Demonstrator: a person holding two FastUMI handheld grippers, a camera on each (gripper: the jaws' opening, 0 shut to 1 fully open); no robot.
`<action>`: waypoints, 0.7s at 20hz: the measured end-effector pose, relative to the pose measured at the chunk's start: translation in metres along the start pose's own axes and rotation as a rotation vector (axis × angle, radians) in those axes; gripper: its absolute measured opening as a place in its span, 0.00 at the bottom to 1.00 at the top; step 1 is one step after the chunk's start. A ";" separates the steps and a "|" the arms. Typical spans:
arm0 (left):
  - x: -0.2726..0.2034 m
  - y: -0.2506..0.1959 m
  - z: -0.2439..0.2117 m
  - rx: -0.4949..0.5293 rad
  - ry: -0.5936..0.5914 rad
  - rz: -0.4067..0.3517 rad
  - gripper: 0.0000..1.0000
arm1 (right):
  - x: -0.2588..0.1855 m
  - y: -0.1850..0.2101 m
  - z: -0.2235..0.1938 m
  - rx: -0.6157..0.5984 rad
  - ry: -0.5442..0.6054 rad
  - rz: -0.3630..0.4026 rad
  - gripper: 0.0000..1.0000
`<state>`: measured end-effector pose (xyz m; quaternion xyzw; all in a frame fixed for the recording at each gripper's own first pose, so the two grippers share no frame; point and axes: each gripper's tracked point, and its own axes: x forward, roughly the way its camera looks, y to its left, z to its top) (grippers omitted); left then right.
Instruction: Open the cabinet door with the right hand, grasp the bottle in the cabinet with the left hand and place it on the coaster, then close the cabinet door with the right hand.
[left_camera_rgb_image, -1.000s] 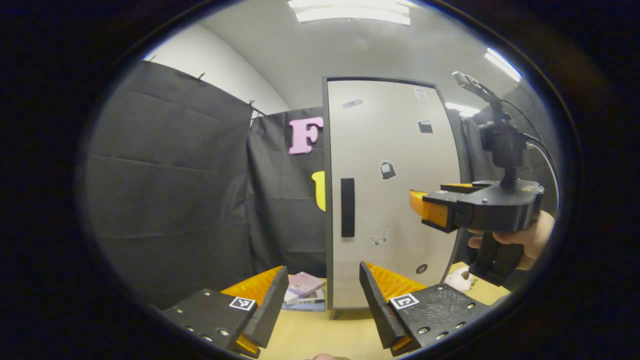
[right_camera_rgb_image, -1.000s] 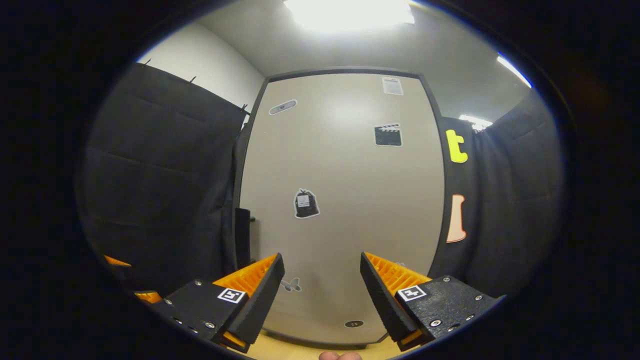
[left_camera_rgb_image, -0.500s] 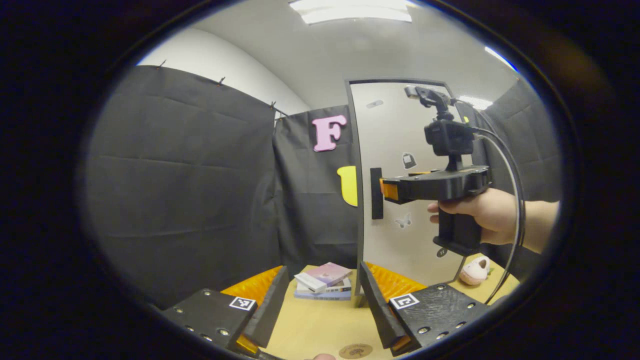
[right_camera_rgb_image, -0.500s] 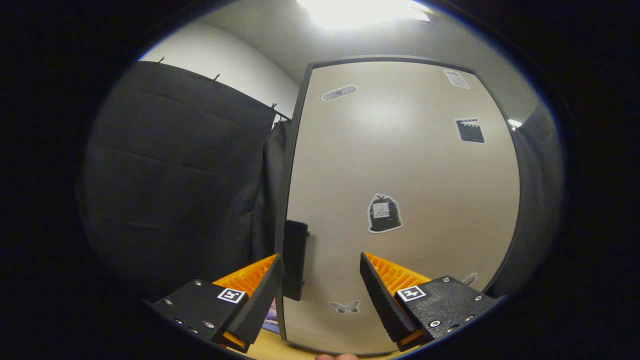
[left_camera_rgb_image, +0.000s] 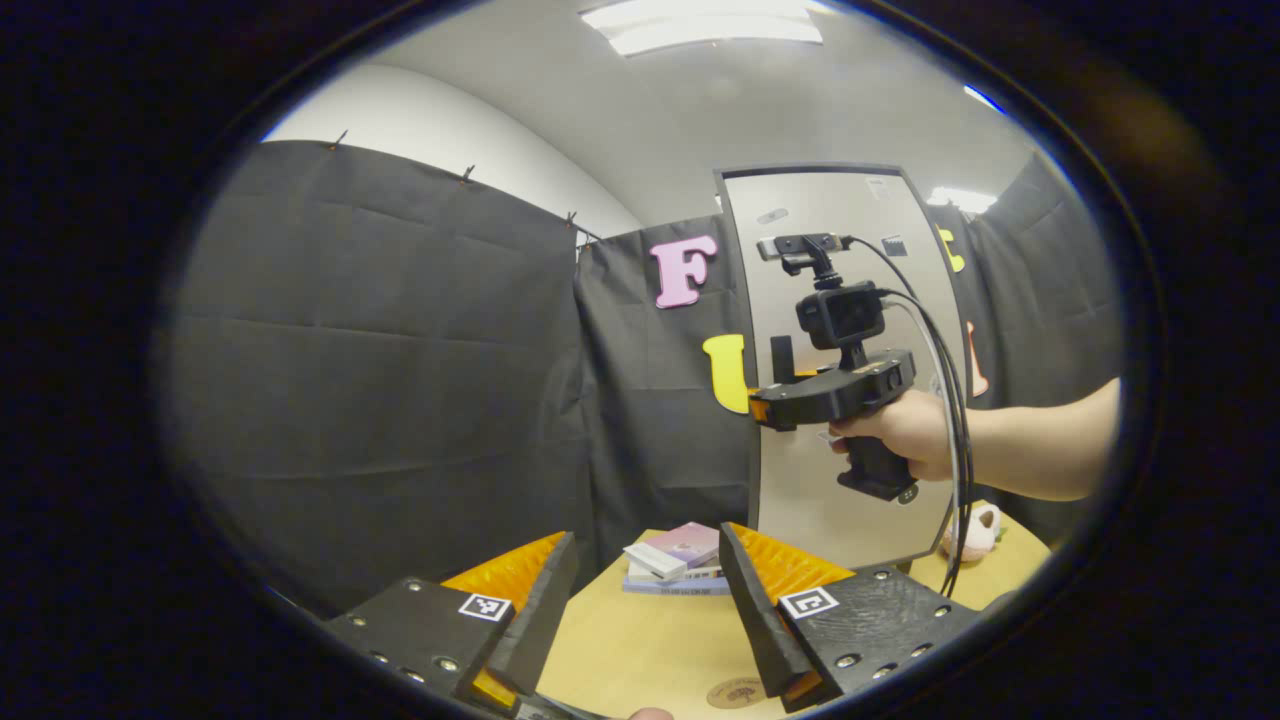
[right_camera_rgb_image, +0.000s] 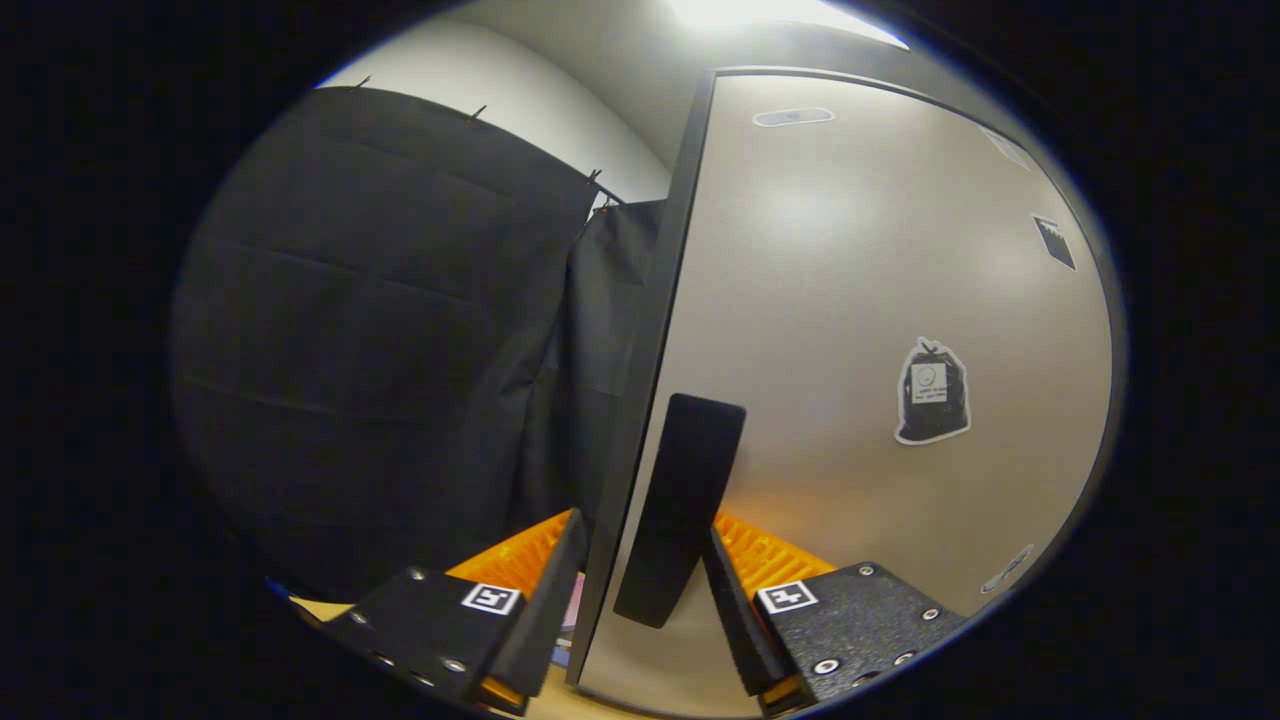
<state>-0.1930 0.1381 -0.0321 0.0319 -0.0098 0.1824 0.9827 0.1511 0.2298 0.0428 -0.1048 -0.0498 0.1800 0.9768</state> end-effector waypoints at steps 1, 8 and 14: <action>0.000 0.000 -0.002 -0.006 0.006 0.007 0.86 | 0.002 -0.002 -0.002 0.028 0.007 -0.013 0.54; -0.008 0.005 0.003 -0.031 0.005 0.026 0.77 | 0.000 -0.003 -0.004 0.163 0.091 0.044 0.25; -0.007 0.001 -0.003 -0.041 0.020 -0.020 0.86 | -0.019 0.004 0.001 0.147 0.072 0.134 0.23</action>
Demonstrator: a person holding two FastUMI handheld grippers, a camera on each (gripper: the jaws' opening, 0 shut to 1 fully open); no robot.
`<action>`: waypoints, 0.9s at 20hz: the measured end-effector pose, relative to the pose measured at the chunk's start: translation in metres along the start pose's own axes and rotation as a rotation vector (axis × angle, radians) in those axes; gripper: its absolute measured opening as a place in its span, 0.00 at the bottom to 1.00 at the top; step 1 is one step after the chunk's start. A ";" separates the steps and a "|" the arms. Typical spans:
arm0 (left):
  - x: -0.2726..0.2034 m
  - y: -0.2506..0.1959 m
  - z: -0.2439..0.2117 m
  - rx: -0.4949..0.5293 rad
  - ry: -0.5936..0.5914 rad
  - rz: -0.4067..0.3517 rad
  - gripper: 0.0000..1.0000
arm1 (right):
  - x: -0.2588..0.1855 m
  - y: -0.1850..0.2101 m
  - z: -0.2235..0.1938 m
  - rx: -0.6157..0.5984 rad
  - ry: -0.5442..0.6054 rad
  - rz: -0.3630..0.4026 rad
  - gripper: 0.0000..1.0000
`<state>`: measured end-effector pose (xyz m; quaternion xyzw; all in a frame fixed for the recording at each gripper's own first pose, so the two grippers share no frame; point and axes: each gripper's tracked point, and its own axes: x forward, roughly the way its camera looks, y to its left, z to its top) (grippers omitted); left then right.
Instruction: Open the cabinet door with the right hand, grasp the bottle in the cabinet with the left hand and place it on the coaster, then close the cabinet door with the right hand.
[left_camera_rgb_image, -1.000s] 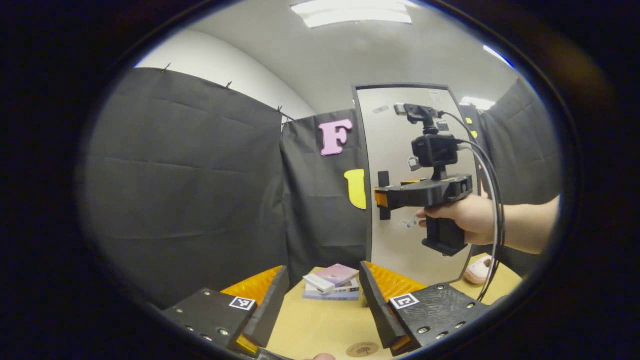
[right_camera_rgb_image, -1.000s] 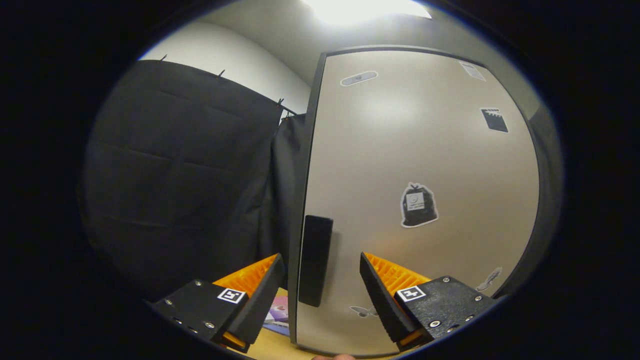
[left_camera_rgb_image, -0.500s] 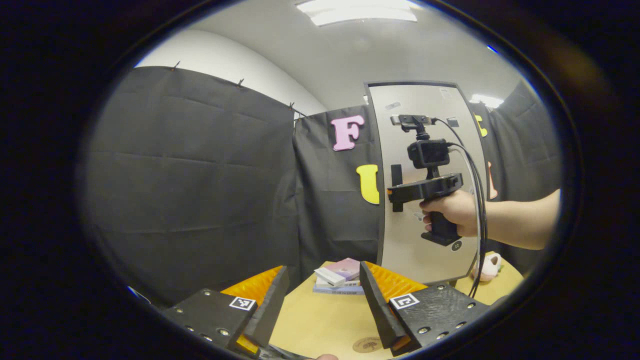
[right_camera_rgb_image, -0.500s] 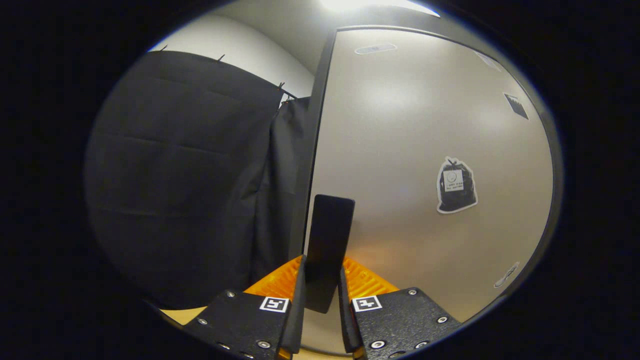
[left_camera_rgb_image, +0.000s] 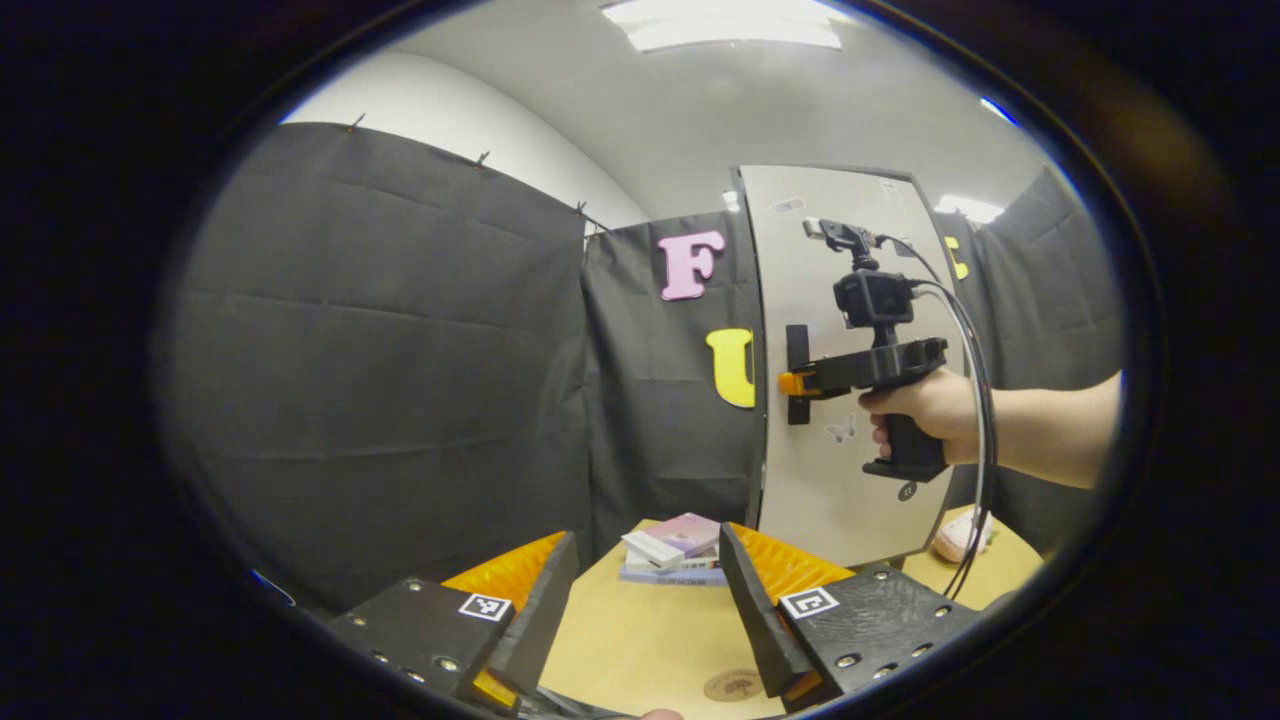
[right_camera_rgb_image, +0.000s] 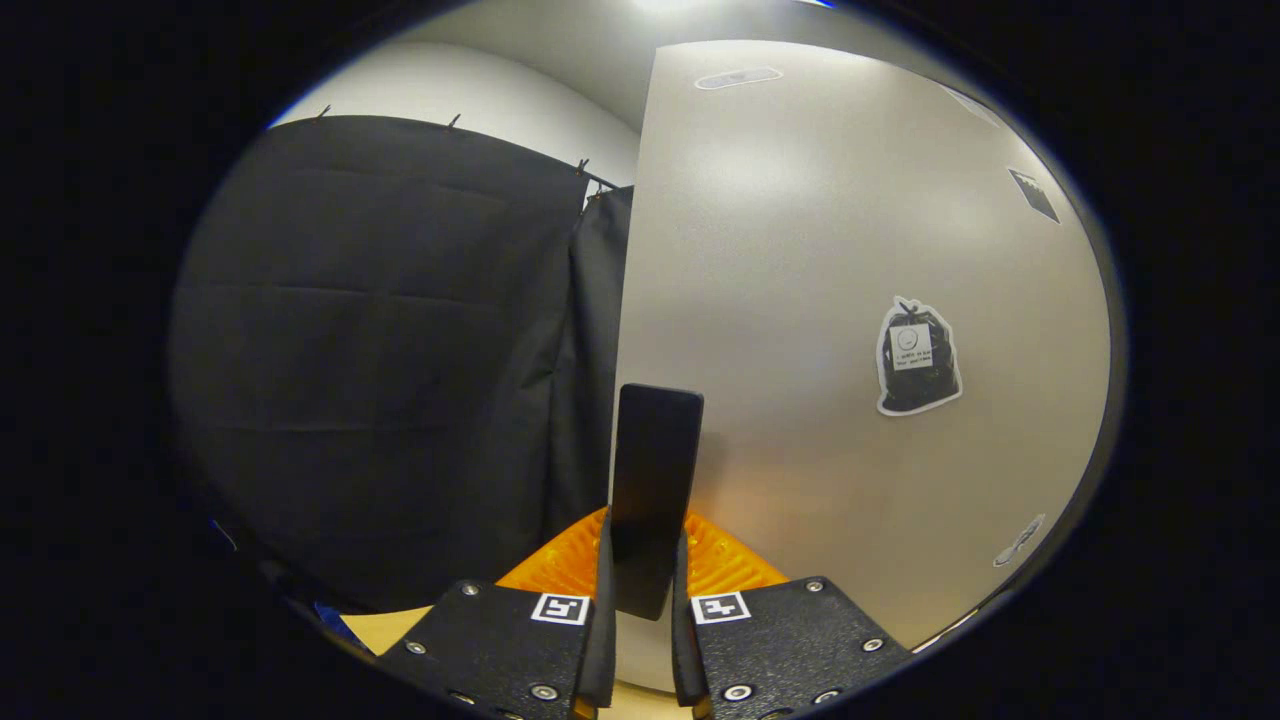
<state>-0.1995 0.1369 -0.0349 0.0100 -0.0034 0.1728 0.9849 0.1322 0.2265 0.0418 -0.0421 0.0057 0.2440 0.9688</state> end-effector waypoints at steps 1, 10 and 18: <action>0.001 -0.001 0.001 0.001 0.002 -0.012 0.86 | -0.002 0.000 -0.002 0.005 0.000 0.011 0.23; 0.010 -0.013 0.005 0.029 -0.005 -0.168 0.82 | -0.013 -0.010 -0.012 0.004 -0.022 0.092 0.23; 0.029 -0.018 -0.001 0.018 0.018 -0.221 0.82 | -0.015 -0.025 -0.018 0.029 -0.013 0.179 0.23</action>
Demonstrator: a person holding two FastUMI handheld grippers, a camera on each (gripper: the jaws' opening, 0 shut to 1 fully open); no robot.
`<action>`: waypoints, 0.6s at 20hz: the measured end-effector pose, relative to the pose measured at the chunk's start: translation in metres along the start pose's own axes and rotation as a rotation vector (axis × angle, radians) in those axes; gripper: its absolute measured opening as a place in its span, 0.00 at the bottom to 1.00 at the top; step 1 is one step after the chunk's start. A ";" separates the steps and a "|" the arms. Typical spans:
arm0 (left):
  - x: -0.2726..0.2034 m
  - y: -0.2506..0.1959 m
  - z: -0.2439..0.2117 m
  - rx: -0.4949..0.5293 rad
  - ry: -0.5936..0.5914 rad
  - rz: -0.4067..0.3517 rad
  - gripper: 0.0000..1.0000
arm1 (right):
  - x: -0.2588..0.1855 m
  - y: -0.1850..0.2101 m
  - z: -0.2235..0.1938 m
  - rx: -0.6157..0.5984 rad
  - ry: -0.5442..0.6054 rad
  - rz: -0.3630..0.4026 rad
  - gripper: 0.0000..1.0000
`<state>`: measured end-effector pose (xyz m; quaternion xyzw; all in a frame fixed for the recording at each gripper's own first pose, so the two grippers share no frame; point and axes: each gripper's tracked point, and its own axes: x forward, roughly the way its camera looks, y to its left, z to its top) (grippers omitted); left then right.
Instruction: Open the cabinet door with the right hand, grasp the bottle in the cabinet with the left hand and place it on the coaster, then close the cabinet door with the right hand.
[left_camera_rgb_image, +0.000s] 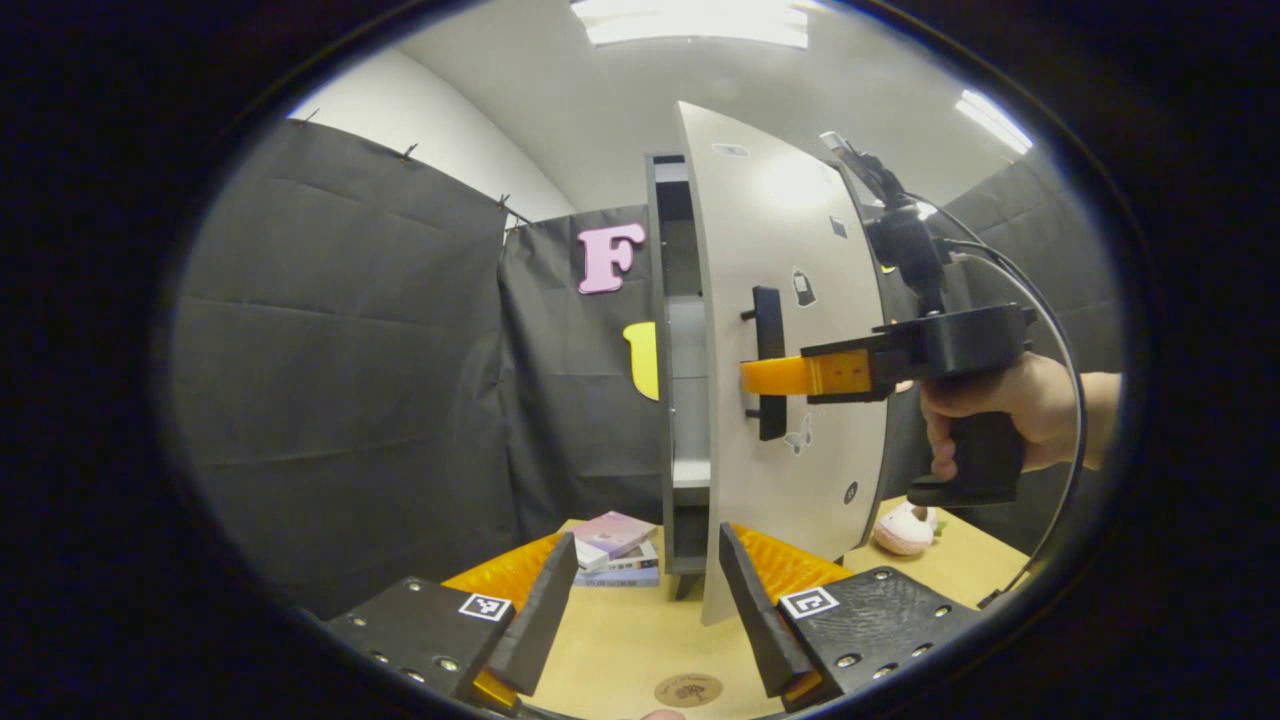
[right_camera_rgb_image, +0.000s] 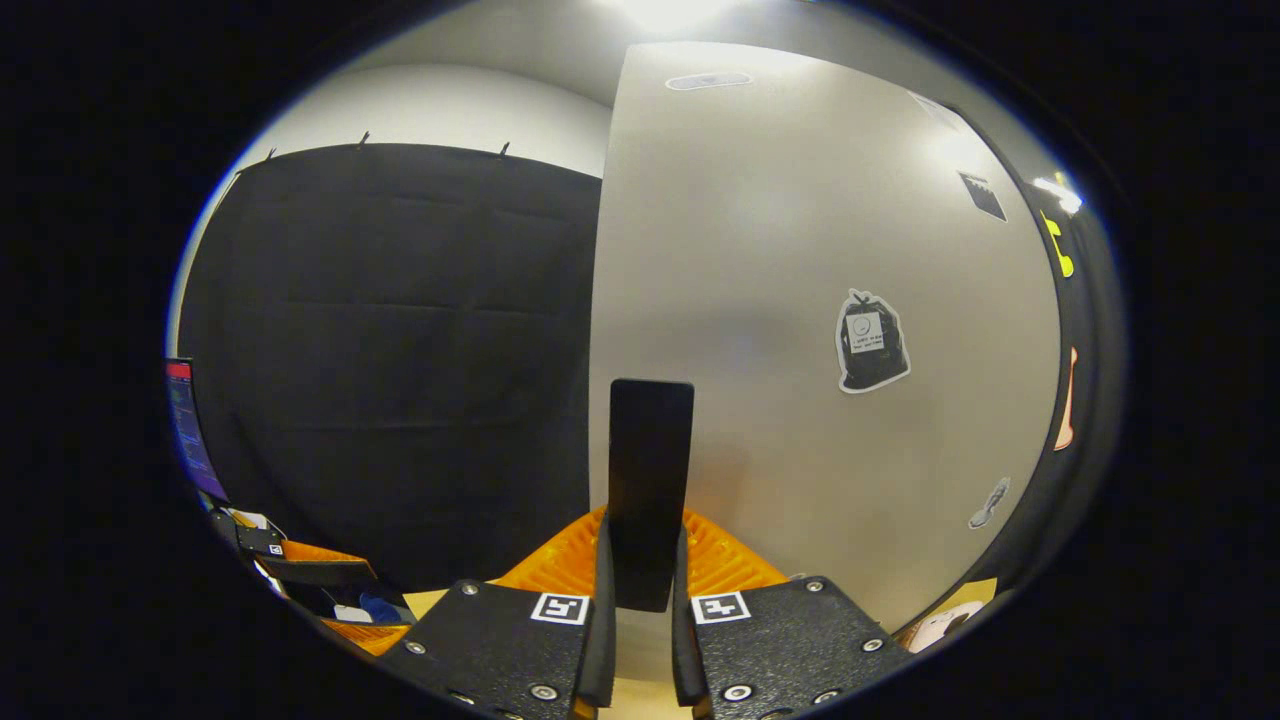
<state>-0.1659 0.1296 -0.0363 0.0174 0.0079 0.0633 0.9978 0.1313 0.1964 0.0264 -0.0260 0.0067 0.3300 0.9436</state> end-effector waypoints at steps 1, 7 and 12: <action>0.003 0.001 -0.001 -0.002 0.003 -0.003 0.82 | -0.001 -0.001 -0.001 0.002 -0.001 0.006 0.23; 0.027 0.011 0.000 -0.015 0.012 -0.012 0.86 | -0.013 -0.007 -0.005 0.010 0.002 0.011 0.23; 0.037 -0.010 0.004 -0.025 0.003 -0.075 0.86 | -0.028 -0.010 -0.006 0.014 0.011 -0.032 0.23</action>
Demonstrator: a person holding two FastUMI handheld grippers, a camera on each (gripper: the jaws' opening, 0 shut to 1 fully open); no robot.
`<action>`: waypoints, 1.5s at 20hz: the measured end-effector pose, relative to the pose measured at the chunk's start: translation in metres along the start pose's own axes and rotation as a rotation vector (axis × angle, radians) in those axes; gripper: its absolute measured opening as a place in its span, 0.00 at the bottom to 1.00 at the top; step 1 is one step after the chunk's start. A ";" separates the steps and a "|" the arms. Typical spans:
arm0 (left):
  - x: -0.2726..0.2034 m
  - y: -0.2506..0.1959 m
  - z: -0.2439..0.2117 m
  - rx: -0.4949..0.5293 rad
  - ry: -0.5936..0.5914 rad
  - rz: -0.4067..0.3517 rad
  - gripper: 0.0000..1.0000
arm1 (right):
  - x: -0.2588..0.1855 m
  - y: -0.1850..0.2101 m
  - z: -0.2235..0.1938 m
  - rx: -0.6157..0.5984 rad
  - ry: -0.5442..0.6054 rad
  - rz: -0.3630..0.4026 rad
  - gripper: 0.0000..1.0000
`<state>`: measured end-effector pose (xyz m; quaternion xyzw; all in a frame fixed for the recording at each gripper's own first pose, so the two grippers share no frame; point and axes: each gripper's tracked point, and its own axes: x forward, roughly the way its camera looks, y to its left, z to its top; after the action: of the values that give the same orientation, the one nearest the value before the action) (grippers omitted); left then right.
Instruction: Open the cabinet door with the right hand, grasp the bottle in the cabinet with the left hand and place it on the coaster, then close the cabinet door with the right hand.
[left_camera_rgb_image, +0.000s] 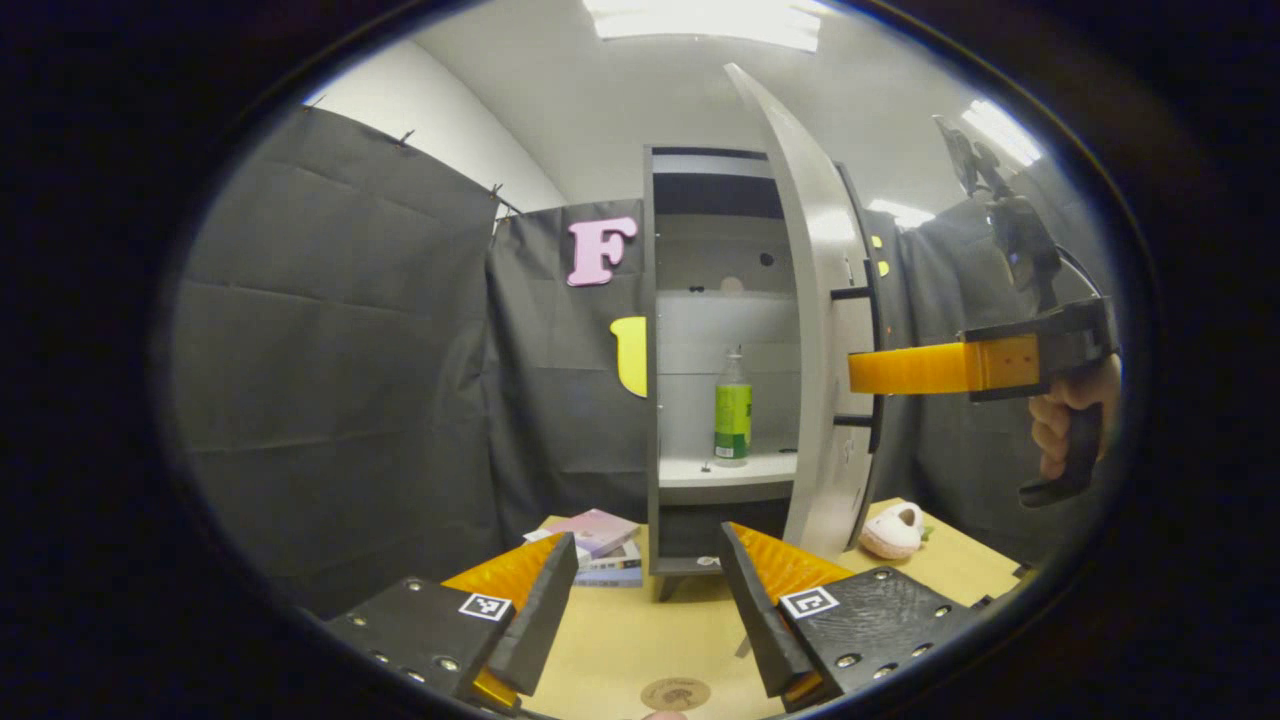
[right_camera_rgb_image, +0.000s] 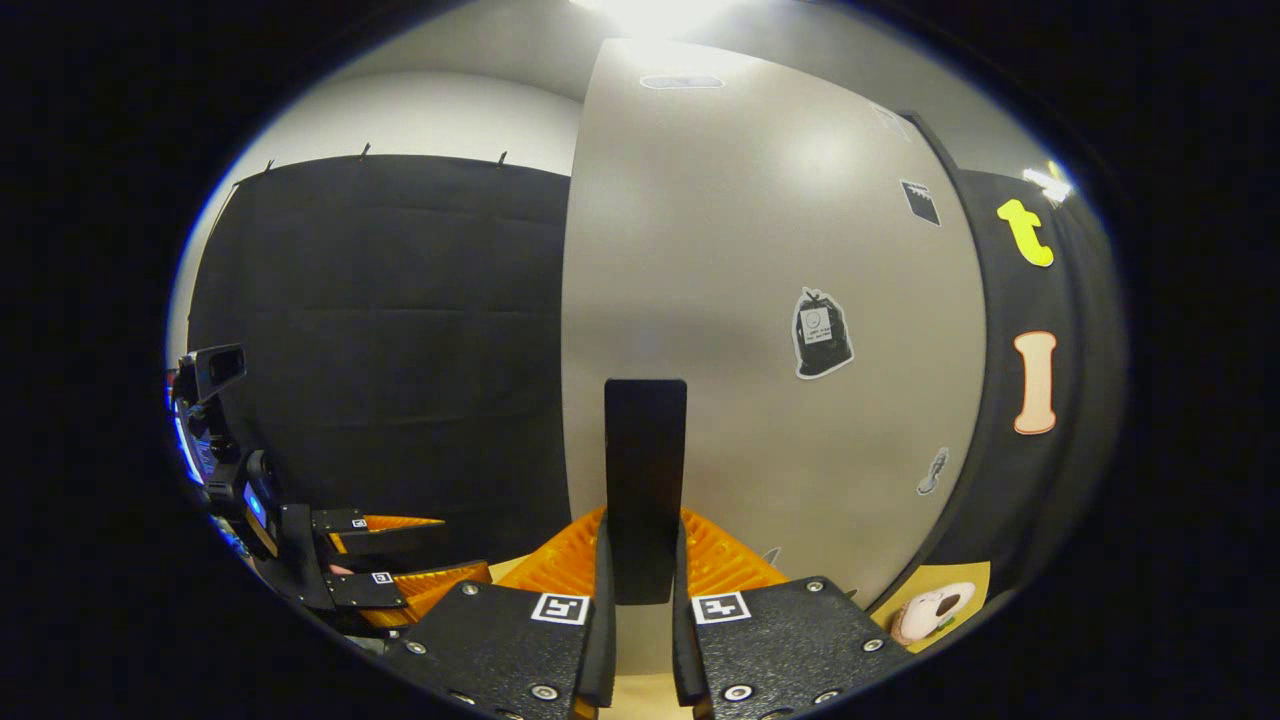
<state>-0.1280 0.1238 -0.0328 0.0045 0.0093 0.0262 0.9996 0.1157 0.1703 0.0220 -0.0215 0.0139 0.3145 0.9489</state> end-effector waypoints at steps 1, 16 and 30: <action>0.001 -0.009 -0.001 0.000 0.000 -0.020 0.86 | -0.002 -0.002 0.000 0.002 0.000 -0.014 0.23; 0.041 -0.134 0.019 -0.002 -0.062 -0.181 0.82 | -0.043 -0.035 -0.007 0.074 -0.057 -0.278 0.23; 0.083 -0.242 0.022 0.021 -0.015 -0.180 0.82 | -0.115 -0.049 0.012 0.113 -0.044 -0.476 0.08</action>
<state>-0.0325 -0.1133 -0.0147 0.0143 0.0023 -0.0641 0.9978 0.0524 0.0630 0.0406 0.0356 0.0055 0.0811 0.9961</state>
